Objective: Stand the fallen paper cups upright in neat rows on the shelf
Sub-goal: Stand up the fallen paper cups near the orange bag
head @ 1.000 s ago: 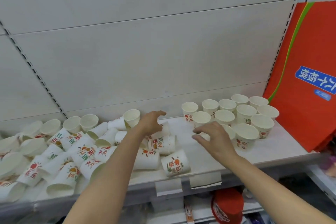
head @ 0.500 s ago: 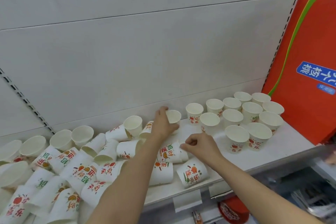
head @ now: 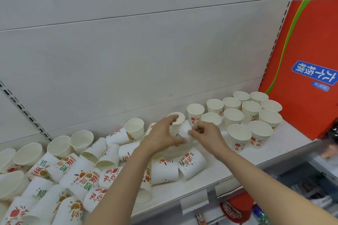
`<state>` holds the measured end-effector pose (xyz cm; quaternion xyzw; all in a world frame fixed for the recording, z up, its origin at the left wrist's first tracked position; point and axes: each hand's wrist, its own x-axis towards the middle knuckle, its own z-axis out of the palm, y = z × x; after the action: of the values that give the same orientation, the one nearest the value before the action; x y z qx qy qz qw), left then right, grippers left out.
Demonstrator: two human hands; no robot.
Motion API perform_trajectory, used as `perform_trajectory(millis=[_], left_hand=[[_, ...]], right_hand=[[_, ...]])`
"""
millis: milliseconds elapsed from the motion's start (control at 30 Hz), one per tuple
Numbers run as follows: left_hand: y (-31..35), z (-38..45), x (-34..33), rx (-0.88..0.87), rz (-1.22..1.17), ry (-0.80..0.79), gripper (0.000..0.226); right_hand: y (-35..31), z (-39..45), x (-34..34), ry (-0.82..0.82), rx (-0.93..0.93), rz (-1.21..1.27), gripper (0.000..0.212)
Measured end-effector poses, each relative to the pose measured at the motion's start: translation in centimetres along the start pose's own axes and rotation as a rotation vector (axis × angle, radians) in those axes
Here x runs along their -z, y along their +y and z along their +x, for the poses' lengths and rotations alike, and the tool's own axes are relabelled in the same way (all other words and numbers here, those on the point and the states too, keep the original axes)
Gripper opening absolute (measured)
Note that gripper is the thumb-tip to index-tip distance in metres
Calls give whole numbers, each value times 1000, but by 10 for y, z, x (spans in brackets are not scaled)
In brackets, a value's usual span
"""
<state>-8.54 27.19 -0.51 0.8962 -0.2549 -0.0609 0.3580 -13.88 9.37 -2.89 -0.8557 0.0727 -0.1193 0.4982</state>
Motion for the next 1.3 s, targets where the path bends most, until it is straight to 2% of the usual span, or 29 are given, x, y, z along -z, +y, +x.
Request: perform_trajectory(millis=[33,100,200,333,400,633,700,867,967,1067,1200,1300], left_hand=[[2,-2,-2,-7,40,-56,90],[4,0,-9,-38,112,-32,92],[10,3,-19,-54,124,87,75],[5,6,-29,-18,35,142,61],[1,6,-34,-2,-17,135,56],[0,10,-55,66,-163,241,60],[1,8,-60,92,-160,219,66],[17,16,-69,99,-154,141,73],[21,22,-74,115,-125,100,71],[17,25,-71,130,-120,75,78],[7,15,-52,134,-97,131,79],[-6,1,-31,114,-76,241,61]], right_hand=[[-3,2,3,20,16,33,13],[-12,3,8,35,54,86,11],[-23,2,15,54,118,112,8],[-28,-1,26,227,178,40,8],[-26,-4,34,325,226,-25,6],[4,-28,48,649,464,-442,3],[14,-36,49,643,508,-530,7],[42,-40,42,476,584,-689,5],[54,-35,40,432,550,-739,13],[63,-31,40,419,482,-733,21],[65,-31,39,428,498,-700,26],[50,-41,31,474,552,-599,21]])
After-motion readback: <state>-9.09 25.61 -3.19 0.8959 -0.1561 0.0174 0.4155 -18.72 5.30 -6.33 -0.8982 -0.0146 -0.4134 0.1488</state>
